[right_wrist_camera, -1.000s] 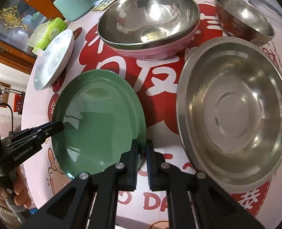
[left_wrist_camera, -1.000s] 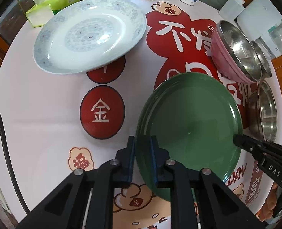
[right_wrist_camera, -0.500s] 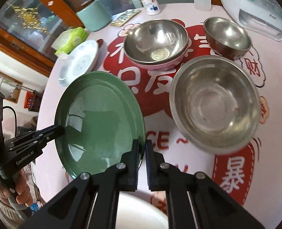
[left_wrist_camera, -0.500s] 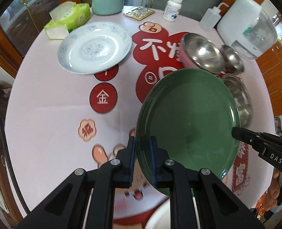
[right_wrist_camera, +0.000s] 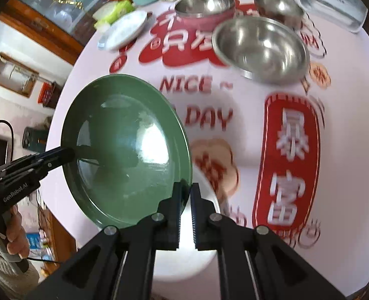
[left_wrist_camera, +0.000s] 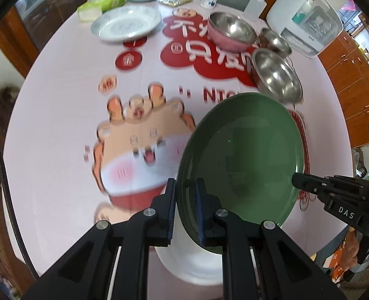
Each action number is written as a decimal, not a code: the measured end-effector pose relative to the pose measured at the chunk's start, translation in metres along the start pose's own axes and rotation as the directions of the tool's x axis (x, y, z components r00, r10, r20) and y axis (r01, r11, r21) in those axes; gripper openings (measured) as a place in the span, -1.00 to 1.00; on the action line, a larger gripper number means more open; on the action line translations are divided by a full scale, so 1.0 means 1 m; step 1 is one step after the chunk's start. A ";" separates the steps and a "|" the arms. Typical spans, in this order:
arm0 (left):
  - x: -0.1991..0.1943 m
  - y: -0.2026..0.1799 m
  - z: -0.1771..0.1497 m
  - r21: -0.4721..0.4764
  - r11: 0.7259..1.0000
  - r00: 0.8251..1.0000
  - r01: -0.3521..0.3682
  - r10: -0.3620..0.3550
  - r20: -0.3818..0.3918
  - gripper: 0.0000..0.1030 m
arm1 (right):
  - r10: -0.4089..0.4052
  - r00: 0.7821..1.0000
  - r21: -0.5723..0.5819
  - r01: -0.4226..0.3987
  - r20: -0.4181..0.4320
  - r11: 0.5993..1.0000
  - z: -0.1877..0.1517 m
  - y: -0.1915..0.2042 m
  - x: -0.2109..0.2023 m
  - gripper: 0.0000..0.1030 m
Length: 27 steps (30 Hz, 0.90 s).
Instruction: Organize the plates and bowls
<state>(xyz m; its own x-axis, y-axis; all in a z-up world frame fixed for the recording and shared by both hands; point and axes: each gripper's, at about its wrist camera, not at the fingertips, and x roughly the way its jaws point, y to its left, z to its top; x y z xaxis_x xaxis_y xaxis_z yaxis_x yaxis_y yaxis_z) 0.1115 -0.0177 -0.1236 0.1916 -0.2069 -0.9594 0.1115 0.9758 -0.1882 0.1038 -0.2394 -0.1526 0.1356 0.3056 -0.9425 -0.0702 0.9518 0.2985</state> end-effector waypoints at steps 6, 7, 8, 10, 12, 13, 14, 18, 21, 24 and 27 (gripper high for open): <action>0.009 0.000 -0.042 -0.039 0.999 0.999 -0.010 0.009 -0.033 -0.77 | 0.006 0.999 -0.014 -0.006 -0.038 1.000 -0.035 -0.001 0.008 -0.87; 0.011 0.000 -0.048 -0.041 0.999 0.999 -0.018 0.016 -0.037 -0.77 | 0.005 0.999 -0.017 -0.006 -0.043 1.000 -0.040 0.001 0.009 -0.87; 0.013 -0.001 -0.053 -0.042 0.999 0.999 -0.025 0.023 -0.040 -0.77 | 0.004 0.999 -0.020 -0.005 -0.046 1.000 -0.043 0.001 0.010 -0.87; 0.015 -0.001 -0.060 -0.047 0.998 0.999 -0.034 0.032 -0.043 -0.77 | 0.004 0.999 -0.022 -0.005 -0.050 1.000 -0.049 0.001 0.011 -0.87; 0.018 0.000 -0.065 -0.052 0.998 0.998 -0.043 0.040 -0.046 -0.77 | 0.006 0.998 -0.022 -0.007 -0.055 1.000 -0.054 0.001 0.013 -0.87; 0.020 0.000 -0.066 -0.054 0.998 0.998 -0.044 0.042 -0.049 -0.77 | 0.006 0.998 -0.022 -0.007 -0.057 1.000 -0.056 0.001 0.014 -0.87; 0.022 0.000 -0.067 -0.056 0.997 0.998 -0.046 0.043 -0.053 -0.77 | 0.005 0.998 -0.022 -0.006 -0.059 1.000 -0.057 0.000 0.016 -0.87; 0.033 0.001 -0.073 -0.057 0.997 0.996 -0.049 0.045 -0.075 -0.77 | -0.006 0.997 -0.007 0.006 -0.078 1.000 -0.059 -0.003 0.029 -0.87; 0.045 0.001 -0.076 -0.044 0.997 0.994 -0.063 0.059 -0.093 -0.77 | -0.019 0.996 0.003 0.020 -0.092 1.000 -0.060 -0.004 0.037 -0.87; 0.056 0.002 -0.077 -0.043 0.997 0.991 -0.069 0.064 -0.116 -0.77 | -0.035 0.994 0.005 0.036 -0.106 0.999 -0.059 -0.004 0.045 -0.87; 0.062 0.003 -0.077 -0.037 0.996 0.990 -0.075 0.070 -0.125 -0.77 | -0.040 0.993 0.009 0.042 -0.114 0.999 -0.057 -0.004 0.050 -0.87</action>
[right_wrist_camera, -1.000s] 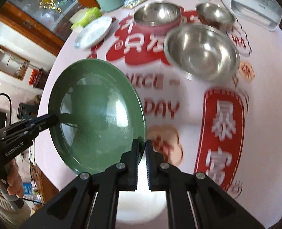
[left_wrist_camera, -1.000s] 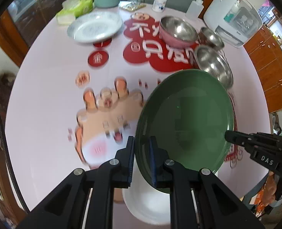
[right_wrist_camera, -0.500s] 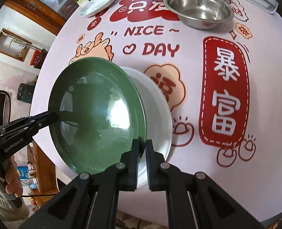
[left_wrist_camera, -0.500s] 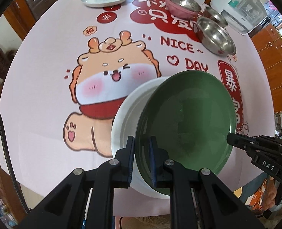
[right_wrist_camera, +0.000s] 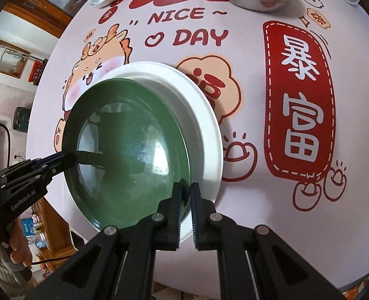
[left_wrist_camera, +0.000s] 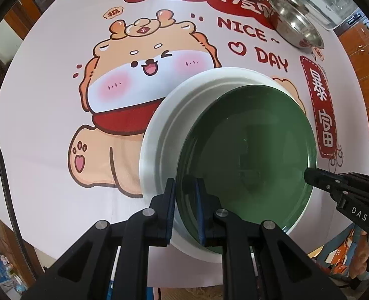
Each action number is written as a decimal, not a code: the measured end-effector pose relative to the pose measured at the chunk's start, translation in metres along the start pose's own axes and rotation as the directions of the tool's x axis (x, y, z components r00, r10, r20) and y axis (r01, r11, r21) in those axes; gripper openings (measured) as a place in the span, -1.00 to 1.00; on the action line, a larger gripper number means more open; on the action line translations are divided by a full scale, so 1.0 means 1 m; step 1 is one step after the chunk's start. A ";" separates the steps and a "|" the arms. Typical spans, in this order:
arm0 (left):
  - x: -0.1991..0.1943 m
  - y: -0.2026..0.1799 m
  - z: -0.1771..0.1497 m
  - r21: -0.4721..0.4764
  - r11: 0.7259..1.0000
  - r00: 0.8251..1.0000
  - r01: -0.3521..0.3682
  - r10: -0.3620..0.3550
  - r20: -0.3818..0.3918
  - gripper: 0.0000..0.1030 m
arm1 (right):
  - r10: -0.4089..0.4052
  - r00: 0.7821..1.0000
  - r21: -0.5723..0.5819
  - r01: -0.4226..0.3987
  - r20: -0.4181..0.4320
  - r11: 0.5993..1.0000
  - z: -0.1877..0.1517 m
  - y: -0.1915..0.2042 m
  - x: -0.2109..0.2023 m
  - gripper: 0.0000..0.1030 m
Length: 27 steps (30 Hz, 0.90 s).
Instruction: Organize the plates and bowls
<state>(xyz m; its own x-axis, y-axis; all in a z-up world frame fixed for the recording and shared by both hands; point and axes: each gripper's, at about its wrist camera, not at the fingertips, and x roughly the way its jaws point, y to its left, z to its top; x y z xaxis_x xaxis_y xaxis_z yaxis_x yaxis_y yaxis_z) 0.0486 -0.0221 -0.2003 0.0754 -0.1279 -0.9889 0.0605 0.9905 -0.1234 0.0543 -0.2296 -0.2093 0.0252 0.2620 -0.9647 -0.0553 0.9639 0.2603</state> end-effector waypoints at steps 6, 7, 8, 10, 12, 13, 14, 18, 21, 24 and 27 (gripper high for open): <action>0.008 0.002 0.004 0.001 1.000 1.000 -0.008 0.008 -0.010 -0.77 | -0.012 1.000 0.000 0.012 -0.004 1.000 0.004 0.002 0.004 -0.87; 0.008 0.002 0.006 0.003 1.000 1.000 -0.011 0.011 -0.011 -0.77 | -0.012 1.000 -0.001 0.012 -0.005 1.000 0.004 0.003 0.005 -0.87; 0.009 0.002 0.007 0.003 1.000 1.000 -0.014 0.014 -0.011 -0.77 | -0.012 1.000 0.000 0.012 -0.007 1.000 0.005 0.003 0.006 -0.87; 0.010 0.004 0.009 0.001 1.000 1.000 -0.012 0.012 -0.016 -0.77 | -0.016 1.000 -0.001 0.016 -0.011 1.000 0.005 0.003 0.007 -0.86; 0.011 0.006 0.010 -0.003 1.000 1.000 -0.004 0.004 -0.020 -0.77 | -0.023 1.000 -0.004 0.023 -0.010 1.000 0.006 0.004 0.008 -0.85; 0.011 0.006 0.010 -0.002 1.000 1.000 -0.002 0.002 -0.019 -0.77 | -0.024 1.000 -0.004 0.024 -0.011 1.000 0.007 0.004 0.008 -0.85; 0.011 0.006 0.011 -0.001 1.000 1.000 -0.001 0.001 -0.020 -0.77 | -0.025 1.000 -0.003 0.025 -0.012 1.000 0.008 0.005 0.009 -0.85; 0.012 0.006 0.012 0.004 1.000 1.000 -0.002 0.002 -0.024 -0.75 | -0.032 0.999 0.001 0.032 -0.017 0.999 0.010 0.005 0.010 -0.84; 0.011 0.006 0.012 0.008 1.000 1.000 -0.002 0.003 -0.025 -0.74 | -0.044 0.999 -0.009 0.044 -0.022 0.999 0.011 0.009 0.011 -0.82; 0.010 0.005 0.012 0.018 1.000 1.000 -0.007 0.008 -0.026 -0.74 | -0.061 0.998 -0.024 0.060 -0.032 0.998 0.010 0.014 0.013 -0.80; 0.009 0.002 0.011 0.034 0.999 1.000 -0.023 0.024 -0.020 -0.70 | -0.072 0.997 -0.039 0.070 -0.033 0.997 0.009 0.019 0.014 -0.80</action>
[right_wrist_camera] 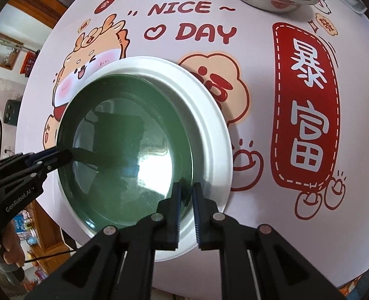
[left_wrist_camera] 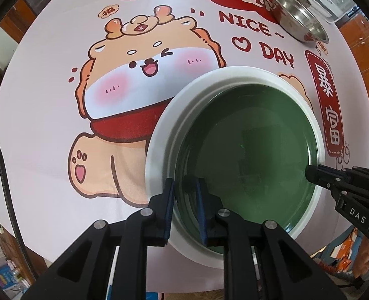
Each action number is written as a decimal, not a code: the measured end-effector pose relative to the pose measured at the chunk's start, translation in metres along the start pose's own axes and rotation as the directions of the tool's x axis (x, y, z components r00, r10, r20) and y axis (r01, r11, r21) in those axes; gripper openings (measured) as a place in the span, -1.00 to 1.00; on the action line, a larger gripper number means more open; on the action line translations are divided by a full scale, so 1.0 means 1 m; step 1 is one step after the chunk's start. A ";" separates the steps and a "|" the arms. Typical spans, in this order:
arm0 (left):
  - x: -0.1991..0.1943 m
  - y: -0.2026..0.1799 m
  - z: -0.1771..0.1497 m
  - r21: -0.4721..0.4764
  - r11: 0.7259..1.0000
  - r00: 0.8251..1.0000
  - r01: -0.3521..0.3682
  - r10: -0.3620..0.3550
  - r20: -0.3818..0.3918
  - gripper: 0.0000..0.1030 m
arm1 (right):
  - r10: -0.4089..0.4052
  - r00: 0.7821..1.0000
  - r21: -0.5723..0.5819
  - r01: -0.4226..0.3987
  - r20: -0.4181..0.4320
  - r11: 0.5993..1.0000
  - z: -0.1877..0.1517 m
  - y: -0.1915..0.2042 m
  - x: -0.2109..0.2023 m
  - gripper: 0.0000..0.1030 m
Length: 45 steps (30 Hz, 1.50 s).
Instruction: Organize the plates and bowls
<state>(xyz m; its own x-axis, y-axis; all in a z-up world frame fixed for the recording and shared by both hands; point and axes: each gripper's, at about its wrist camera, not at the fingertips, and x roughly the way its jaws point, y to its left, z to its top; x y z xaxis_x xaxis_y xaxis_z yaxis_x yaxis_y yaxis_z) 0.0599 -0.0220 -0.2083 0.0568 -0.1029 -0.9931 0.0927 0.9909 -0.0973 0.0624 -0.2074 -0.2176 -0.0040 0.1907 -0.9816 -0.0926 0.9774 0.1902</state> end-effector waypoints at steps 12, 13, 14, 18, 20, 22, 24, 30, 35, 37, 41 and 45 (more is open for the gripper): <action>-0.014 -0.019 0.002 0.040 0.998 0.998 -0.040 0.038 0.056 -0.26 | -0.038 0.998 -0.045 0.039 0.042 0.998 -0.001 0.020 -0.013 -0.69; -0.014 -0.022 0.003 0.040 0.998 0.998 -0.041 0.038 0.058 -0.18 | -0.040 0.998 -0.051 0.043 0.049 0.998 -0.001 0.022 -0.015 -0.69; -0.015 -0.023 0.003 0.040 0.998 0.997 -0.042 0.040 0.062 -0.11 | -0.040 0.998 -0.056 0.043 0.054 0.998 -0.004 0.023 -0.016 -0.69; -0.021 -0.026 0.001 0.045 0.998 0.995 -0.053 0.050 0.082 -0.06 | -0.037 0.997 -0.065 0.041 0.064 0.997 -0.006 0.025 -0.022 -0.69; -0.025 -0.027 -0.001 0.044 0.998 0.995 -0.054 0.050 0.091 0.02 | -0.034 0.997 -0.068 0.038 0.068 0.997 -0.007 0.023 -0.024 -0.69; -0.031 -0.026 -0.004 0.041 0.997 0.993 -0.058 0.054 0.104 0.07 | -0.029 0.997 -0.070 0.034 0.075 0.997 -0.006 0.018 -0.028 -0.69; -0.038 -0.027 -0.007 0.039 0.997 0.991 -0.063 0.058 0.117 0.08 | -0.023 0.996 -0.074 0.029 0.083 0.997 -0.009 0.017 -0.033 -0.69; -0.064 -0.030 -0.023 0.018 0.997 0.982 -0.074 0.070 0.175 0.25 | 0.005 0.993 -0.101 0.006 0.114 0.995 -0.021 0.018 -0.051 -0.69; -0.089 -0.031 -0.040 0.000 0.996 0.971 -0.091 0.089 0.222 0.35 | 0.030 0.989 -0.126 -0.012 0.146 0.992 -0.030 0.022 -0.064 -0.69; -0.100 -0.031 -0.046 -0.009 0.995 0.965 -0.100 0.099 0.243 0.40 | 0.044 0.986 -0.133 -0.022 0.160 0.991 -0.034 0.024 -0.070 -0.69; -0.119 -0.033 -0.055 -0.015 0.995 0.956 -0.101 0.101 0.275 0.42 | 0.063 0.980 -0.143 -0.036 0.188 0.989 -0.040 0.028 -0.082 -0.69; -0.139 -0.036 -0.059 0.000 0.994 0.945 -0.109 0.104 0.311 0.48 | 0.081 0.972 -0.139 -0.051 0.219 0.989 -0.045 0.029 -0.096 -0.69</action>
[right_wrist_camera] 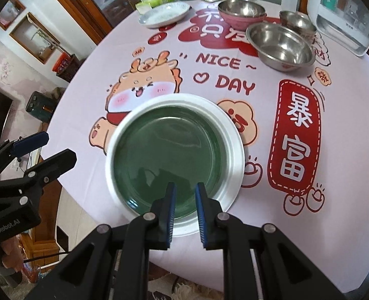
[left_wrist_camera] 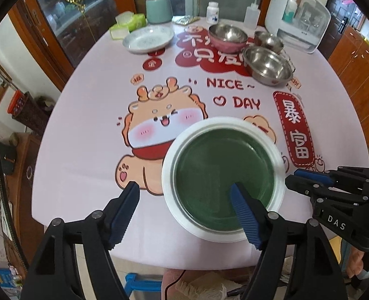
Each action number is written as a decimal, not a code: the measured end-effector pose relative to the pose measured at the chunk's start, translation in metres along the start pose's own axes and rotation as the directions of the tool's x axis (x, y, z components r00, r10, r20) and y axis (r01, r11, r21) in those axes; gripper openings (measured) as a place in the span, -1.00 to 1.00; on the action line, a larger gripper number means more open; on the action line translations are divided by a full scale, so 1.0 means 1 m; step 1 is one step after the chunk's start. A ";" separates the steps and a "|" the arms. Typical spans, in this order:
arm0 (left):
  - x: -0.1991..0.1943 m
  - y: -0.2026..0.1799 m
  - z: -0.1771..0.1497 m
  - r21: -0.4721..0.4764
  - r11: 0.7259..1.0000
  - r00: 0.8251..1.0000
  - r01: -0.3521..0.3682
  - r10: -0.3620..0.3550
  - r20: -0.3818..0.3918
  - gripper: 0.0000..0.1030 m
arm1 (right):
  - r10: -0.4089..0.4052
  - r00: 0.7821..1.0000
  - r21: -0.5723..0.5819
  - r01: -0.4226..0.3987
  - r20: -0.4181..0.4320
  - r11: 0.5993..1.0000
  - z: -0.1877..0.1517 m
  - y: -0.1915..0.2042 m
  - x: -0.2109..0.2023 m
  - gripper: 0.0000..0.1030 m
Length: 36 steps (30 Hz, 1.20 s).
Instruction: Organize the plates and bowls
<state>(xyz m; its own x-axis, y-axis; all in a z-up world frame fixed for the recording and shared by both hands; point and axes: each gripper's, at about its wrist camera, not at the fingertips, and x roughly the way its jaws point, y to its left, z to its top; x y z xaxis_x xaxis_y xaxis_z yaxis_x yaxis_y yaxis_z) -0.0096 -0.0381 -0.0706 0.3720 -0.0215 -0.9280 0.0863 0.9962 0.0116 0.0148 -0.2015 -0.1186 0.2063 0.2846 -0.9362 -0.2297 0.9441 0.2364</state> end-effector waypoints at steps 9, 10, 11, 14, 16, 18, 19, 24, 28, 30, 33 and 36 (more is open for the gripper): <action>-0.052 0.033 0.043 0.063 0.998 0.991 -0.021 0.012 0.130 0.53 | 0.010 0.994 0.057 -0.016 0.109 0.998 0.028 0.012 -0.039 -0.66; -0.056 0.041 0.050 0.067 0.997 0.990 -0.028 0.018 0.143 0.54 | 0.005 0.992 0.064 -0.013 0.124 0.998 0.034 0.016 -0.042 -0.59; -0.061 0.051 0.057 0.073 0.997 0.988 -0.035 0.023 0.155 0.54 | 0.002 0.990 0.072 -0.012 0.142 0.997 0.041 0.020 -0.047 -0.54; -0.077 0.089 0.085 0.100 0.993 0.978 -0.067 0.045 0.203 0.55 | -0.004 0.981 0.100 -0.015 0.192 0.995 0.070 0.038 -0.060 -0.38; -0.086 0.115 0.105 0.113 0.988 0.968 -0.102 0.072 0.242 0.59 | 0.002 0.976 0.119 -0.029 0.220 0.992 0.089 0.048 -0.066 -0.37; -0.093 0.141 0.127 0.120 0.984 0.955 -0.130 0.092 0.282 0.69 | 0.005 0.970 0.138 -0.040 0.242 0.990 0.113 0.058 -0.070 -0.37; -0.095 0.157 0.140 0.125 0.982 0.949 -0.139 0.096 0.301 0.71 | 0.002 0.968 0.151 -0.041 0.252 0.988 0.128 0.064 -0.070 -0.37; -0.080 0.210 0.214 0.182 0.966 0.926 -0.184 0.109 0.362 0.71 | -0.005 0.952 0.225 -0.068 0.305 0.972 0.206 0.084 -0.065 -0.37; -0.038 0.234 0.277 0.198 0.964 0.933 -0.176 0.099 0.345 0.71 | -0.022 0.947 0.269 -0.069 0.321 0.961 0.267 0.086 -0.042 -0.37; -0.002 0.247 0.312 0.183 0.975 0.953 -0.124 0.065 0.297 0.71 | -0.038 0.953 0.290 -0.054 0.301 0.956 0.294 0.083 -0.024 -0.37; 0.058 0.256 0.352 0.144 0.989 0.978 -0.045 0.014 0.210 0.71 | -0.036 0.963 0.318 -0.052 0.265 0.947 0.329 0.072 0.008 -0.37; 0.110 0.259 0.372 0.111 0.994 0.987 -0.015 -0.003 0.159 0.71 | -0.054 0.973 0.343 -0.027 0.225 0.939 0.359 0.058 0.044 -0.37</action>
<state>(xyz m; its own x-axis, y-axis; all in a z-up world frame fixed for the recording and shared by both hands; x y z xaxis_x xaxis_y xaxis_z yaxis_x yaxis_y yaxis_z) 0.3979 0.1864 -0.0311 0.5137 -0.0378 -0.8571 0.1829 0.9809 0.0664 0.3516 -0.0742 -0.0532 0.4267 0.2635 -0.8652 0.1046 0.9358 0.3366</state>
